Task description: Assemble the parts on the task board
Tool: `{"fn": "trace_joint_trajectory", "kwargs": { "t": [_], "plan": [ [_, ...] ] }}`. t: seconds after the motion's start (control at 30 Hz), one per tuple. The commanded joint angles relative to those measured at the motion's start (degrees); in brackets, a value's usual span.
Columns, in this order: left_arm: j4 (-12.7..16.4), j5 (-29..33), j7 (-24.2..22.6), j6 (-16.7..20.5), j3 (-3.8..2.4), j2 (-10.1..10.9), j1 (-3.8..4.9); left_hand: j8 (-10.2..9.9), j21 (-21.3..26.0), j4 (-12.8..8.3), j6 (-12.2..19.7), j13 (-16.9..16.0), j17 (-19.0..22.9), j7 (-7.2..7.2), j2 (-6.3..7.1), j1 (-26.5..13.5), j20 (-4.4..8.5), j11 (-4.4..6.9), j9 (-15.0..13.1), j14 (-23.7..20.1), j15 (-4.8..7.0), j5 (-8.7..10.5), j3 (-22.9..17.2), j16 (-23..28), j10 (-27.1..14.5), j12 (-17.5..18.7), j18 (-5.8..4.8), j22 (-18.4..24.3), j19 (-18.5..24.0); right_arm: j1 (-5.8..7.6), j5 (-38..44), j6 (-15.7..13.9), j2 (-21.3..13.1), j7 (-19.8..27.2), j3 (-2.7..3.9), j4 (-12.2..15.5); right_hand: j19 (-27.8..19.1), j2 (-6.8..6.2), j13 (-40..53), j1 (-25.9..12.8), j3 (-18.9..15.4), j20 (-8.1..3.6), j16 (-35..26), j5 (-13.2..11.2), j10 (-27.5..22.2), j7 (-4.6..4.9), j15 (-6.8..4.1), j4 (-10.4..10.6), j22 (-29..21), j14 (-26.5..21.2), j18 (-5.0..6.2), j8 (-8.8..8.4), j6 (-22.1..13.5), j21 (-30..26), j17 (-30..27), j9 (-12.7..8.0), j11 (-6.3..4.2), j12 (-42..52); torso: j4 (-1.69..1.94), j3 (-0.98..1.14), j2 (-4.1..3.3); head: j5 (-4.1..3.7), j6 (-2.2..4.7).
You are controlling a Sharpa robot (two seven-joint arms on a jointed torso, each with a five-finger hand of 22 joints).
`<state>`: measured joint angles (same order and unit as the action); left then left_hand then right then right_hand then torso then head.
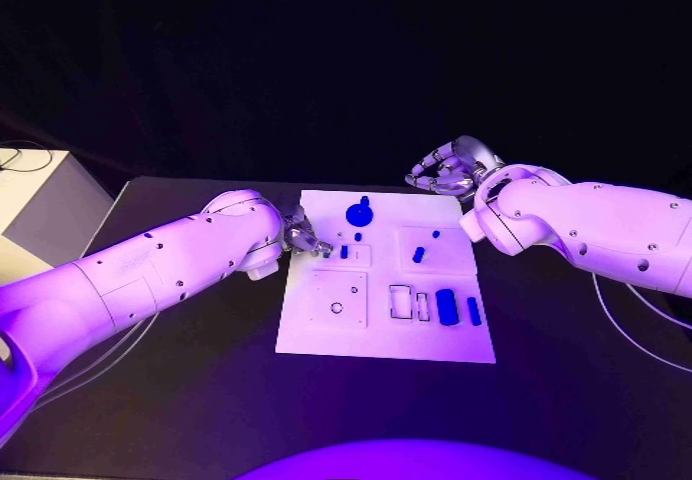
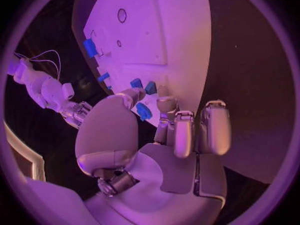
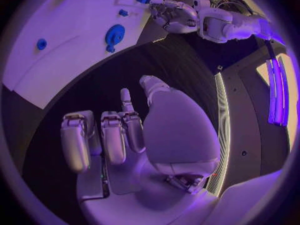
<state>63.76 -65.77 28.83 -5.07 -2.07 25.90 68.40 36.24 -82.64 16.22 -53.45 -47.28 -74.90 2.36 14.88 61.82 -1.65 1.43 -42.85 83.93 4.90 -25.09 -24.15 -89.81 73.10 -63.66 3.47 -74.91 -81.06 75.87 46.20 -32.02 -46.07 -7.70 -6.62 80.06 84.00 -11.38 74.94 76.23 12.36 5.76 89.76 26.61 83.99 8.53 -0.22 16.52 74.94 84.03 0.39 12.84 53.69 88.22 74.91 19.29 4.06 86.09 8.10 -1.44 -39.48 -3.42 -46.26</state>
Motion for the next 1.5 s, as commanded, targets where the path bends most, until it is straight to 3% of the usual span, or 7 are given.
{"fn": "trace_joint_trajectory", "kwargs": {
  "t": [0.03, 0.3, 0.8, 0.9, 1.1, 1.27, 1.5],
  "plan": [
    [0.5, -0.5, 0.9, 0.0, 0.09, 0.3, -0.24, 0.2, 0.3, 0.3, 0.1, 0.0, -14.7, 0.29, -0.10, 0.8, -0.24, -0.05, 0.0, 5.9, -0.39, 1.17, 0.9, 0.0, -0.4, 0.1, -0.05, -0.8, 0.2, -0.02, 0.1, 0.5, 0.0, 0.6, 0.02, 0.1, 5.2, -0.20, 11.6, -0.6, 0.2, -0.35, -0.3, 0.2, 2.3, 0.02, -0.22, 0.0, 13.8, 5.7, 0.14, 0.33, -0.5, -0.3, 13.9, 0.1, -0.27, -0.2, -0.01, -0.01, -0.07, -0.04, 0.07],
    [1.9, 1.2, 0.5, 3.1, -0.07, 1.3, -0.24, 0.1, 0.4, 0.6, 0.2, 0.5, -14.4, 0.46, -1.84, -1.3, -0.34, -0.22, 0.2, 5.9, -0.53, 5.01, 4.1, 0.2, -0.6, 0.0, -0.01, -0.6, 0.2, -0.06, 0.1, 0.5, -0.1, 0.7, 0.02, 0.0, 5.2, -0.19, 11.6, -0.7, 0.3, -0.35, -0.3, 0.2, 2.3, 0.02, -0.21, 0.0, 13.8, 5.7, 0.14, 0.33, -0.6, -0.3, 13.9, 0.1, -0.26, -0.1, 0.02, 0.02, -0.04, -0.03, 0.16],
    [2.9, 6.8, -4.3, 10.8, -0.74, 2.7, -0.28, -0.5, 1.2, 0.6, 1.1, 2.2, -13.7, 0.80, -3.14, -2.3, -0.38, -0.51, 0.5, 5.6, -0.74, 4.89, 4.9, 0.6, -1.7, 1.0, 0.32, 0.7, 1.1, -0.14, 0.1, 0.5, -0.2, 0.6, 0.02, 0.0, 5.2, -0.12, 11.6, -0.8, 0.3, -0.35, -0.3, 0.3, 2.4, 0.02, -0.21, 0.0, 13.8, 5.7, 0.13, 0.34, -0.6, -0.3, 13.9, 0.1, -0.26, -0.1, -0.02, 0.03, -0.07, -0.09, 0.44],
    [3.2, 8.3, -7.4, 12.8, -1.28, 3.1, -0.28, -2.3, 4.0, 0.5, 4.6, 9.8, -10.2, 2.42, -4.11, -0.8, -1.16, -1.96, 1.5, 4.3, -1.95, 4.44, 4.9, 2.6, -7.8, 6.1, 1.28, 5.2, 4.3, -0.15, 0.1, 0.6, -0.3, 0.6, 0.02, 0.0, 5.2, -0.12, 11.6, -0.8, 0.3, -0.35, -0.3, 0.3, 2.4, 0.02, -0.21, 0.0, 13.8, 5.7, 0.13, 0.34, -0.6, -0.3, 13.9, 0.1, -0.26, -0.1, -0.01, 0.07, -0.05, -0.14, 0.44],
    [3.6, 9.3, -14.1, 14.9, -1.96, 3.4, -0.28, -4.1, 7.8, 0.2, 8.2, 13.2, -5.6, 4.52, -3.58, 4.8, -2.88, -3.97, 3.3, 1.9, -3.75, 4.31, 4.1, 5.3, -13.4, 8.2, 2.45, 10.4, 8.1, -0.16, 0.1, 0.6, -0.3, 0.7, 0.02, 0.0, 5.2, -0.12, 11.6, -0.8, 0.3, -0.35, -0.3, 0.3, 2.4, 0.02, -0.21, 0.0, 13.8, 5.7, 0.13, 0.34, -0.6, -0.3, 13.9, 0.1, -0.26, -0.1, 0.00, 0.08, -0.05, -0.30, 0.70],
    [3.2, 5.0, -22.4, 16.6, -2.07, 2.7, -0.27, -7.1, 23.1, -5.2, 10.5, 18.6, 13.3, 6.72, -2.23, 19.4, -4.69, -5.92, 7.4, -12.5, -5.89, 4.65, -5.9, 18.2, -23.7, 15.6, 6.54, 30.2, 25.0, -0.16, 0.0, 0.6, -0.3, 0.7, 0.02, 0.0, 5.1, -0.09, 11.6, -0.9, 0.4, -0.34, -0.3, 0.4, 2.4, 0.03, -0.21, 0.0, 13.7, 5.7, 0.15, 0.36, -0.7, -0.4, 13.9, 0.2, -0.26, -0.1, 0.03, 0.07, -0.05, -0.55, 1.10],
    [0.8, -5.6, -30.3, 18.8, -1.72, 0.1, -0.27, -9.8, 23.8, -9.2, 11.3, 23.7, 20.3, 7.17, -0.29, 21.4, -5.61, -6.81, 11.6, -19.5, -6.57, 4.96, -8.5, 21.7, -25.4, 20.3, 6.98, 30.9, 28.7, -0.16, -0.2, 0.8, -0.2, 0.8, 0.02, -0.1, 4.2, -0.26, 7.3, -0.8, 1.2, -0.38, -1.3, 0.4, -2.0, 0.00, -0.30, -0.1, 12.3, 5.1, 0.72, 0.41, -1.0, -2.7, 12.0, 0.4, -0.33, -5.2, -0.09, 0.10, -0.20, -0.85, 1.77]
  ]
}}
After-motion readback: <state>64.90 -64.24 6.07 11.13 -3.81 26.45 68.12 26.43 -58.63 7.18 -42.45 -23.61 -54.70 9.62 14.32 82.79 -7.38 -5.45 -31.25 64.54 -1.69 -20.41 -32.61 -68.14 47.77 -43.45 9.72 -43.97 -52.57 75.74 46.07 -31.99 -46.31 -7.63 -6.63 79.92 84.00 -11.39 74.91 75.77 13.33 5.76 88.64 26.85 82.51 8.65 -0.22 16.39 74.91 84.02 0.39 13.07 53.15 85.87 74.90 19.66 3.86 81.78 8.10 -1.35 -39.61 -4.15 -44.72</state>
